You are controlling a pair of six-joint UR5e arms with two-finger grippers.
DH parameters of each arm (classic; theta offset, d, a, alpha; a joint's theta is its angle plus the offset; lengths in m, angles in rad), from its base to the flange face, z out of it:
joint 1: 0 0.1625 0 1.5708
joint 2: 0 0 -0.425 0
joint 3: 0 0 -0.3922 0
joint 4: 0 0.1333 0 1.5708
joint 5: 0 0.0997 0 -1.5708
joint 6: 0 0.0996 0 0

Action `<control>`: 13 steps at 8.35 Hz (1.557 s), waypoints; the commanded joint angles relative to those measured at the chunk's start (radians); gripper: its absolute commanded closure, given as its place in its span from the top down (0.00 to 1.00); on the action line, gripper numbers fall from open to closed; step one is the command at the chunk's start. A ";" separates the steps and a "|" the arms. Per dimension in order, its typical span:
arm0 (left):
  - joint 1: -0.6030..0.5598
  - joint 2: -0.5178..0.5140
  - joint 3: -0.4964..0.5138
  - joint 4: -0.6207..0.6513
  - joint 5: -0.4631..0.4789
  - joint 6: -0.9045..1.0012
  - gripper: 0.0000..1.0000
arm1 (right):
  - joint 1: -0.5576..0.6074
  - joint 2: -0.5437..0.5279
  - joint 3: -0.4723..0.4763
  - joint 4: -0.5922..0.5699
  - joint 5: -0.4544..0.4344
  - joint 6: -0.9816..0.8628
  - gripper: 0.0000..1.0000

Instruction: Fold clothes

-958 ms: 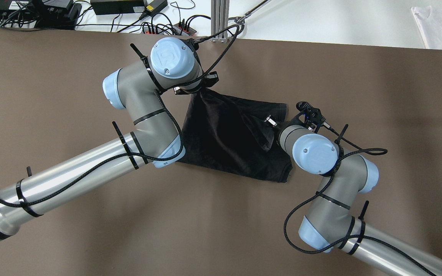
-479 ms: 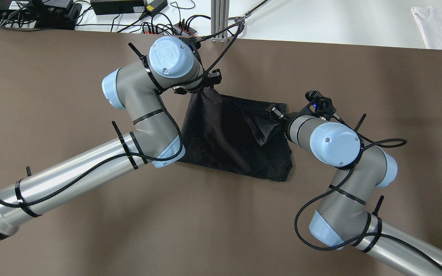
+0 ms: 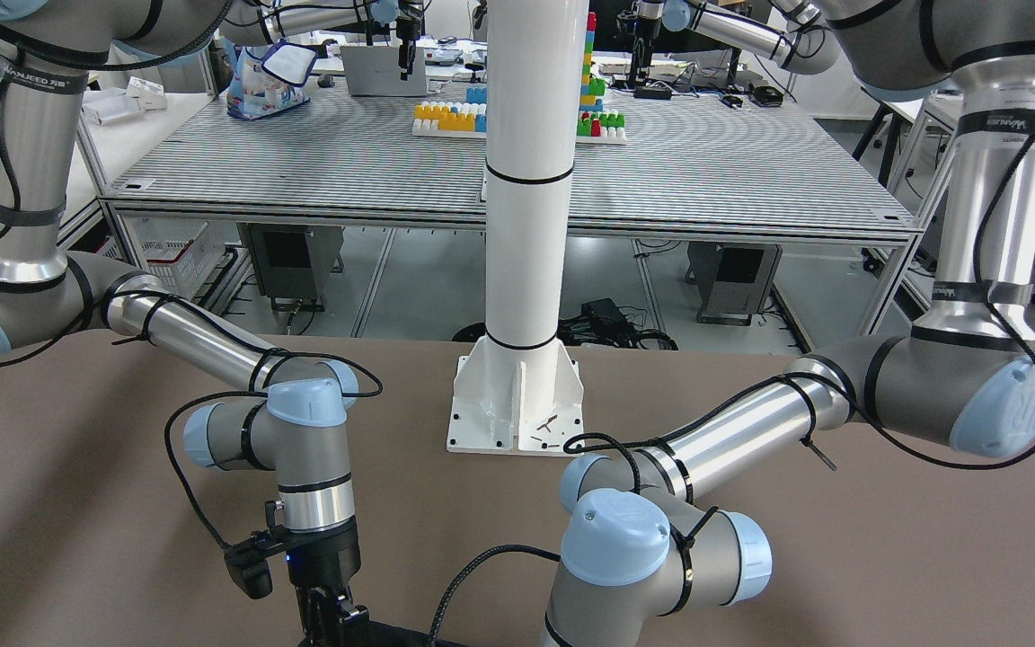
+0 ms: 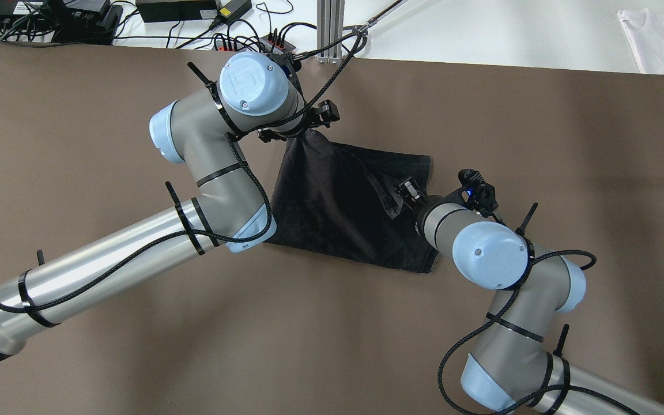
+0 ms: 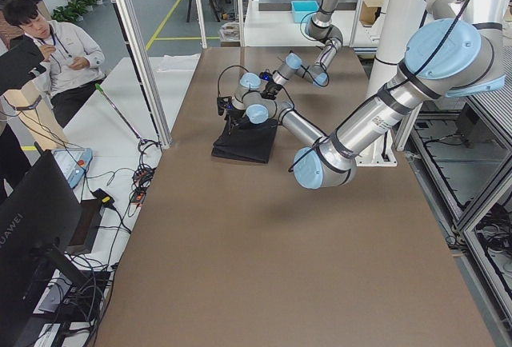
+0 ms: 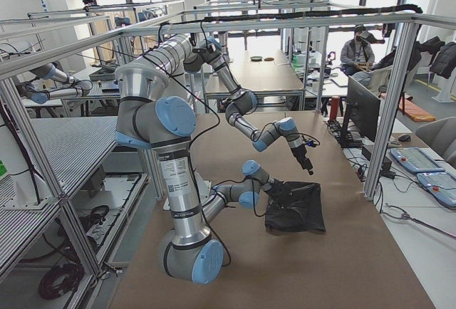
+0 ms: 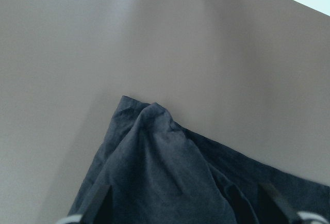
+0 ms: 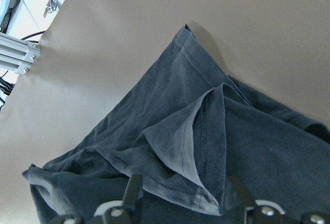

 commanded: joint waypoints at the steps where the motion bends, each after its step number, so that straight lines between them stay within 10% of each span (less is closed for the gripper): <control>1: 0.000 0.000 0.000 0.000 0.000 0.000 1.00 | -0.022 0.085 -0.147 0.000 -0.083 0.021 0.63; 4: 0.000 0.002 0.001 0.000 0.000 0.000 1.00 | -0.023 0.141 -0.226 0.000 -0.100 0.015 0.75; 5: -0.002 0.003 0.001 0.000 0.000 0.000 1.00 | -0.023 0.147 -0.226 0.000 -0.100 0.013 0.69; 7: 0.000 0.003 0.001 0.000 0.000 0.000 1.00 | -0.022 0.145 -0.226 0.010 -0.100 0.013 0.09; 8: -0.002 0.003 0.001 0.000 0.000 0.000 1.00 | -0.020 0.145 -0.226 0.013 -0.100 0.001 0.00; 13: 0.000 0.008 0.001 0.000 0.001 0.000 1.00 | 0.113 0.156 -0.362 0.077 -0.088 -0.082 0.00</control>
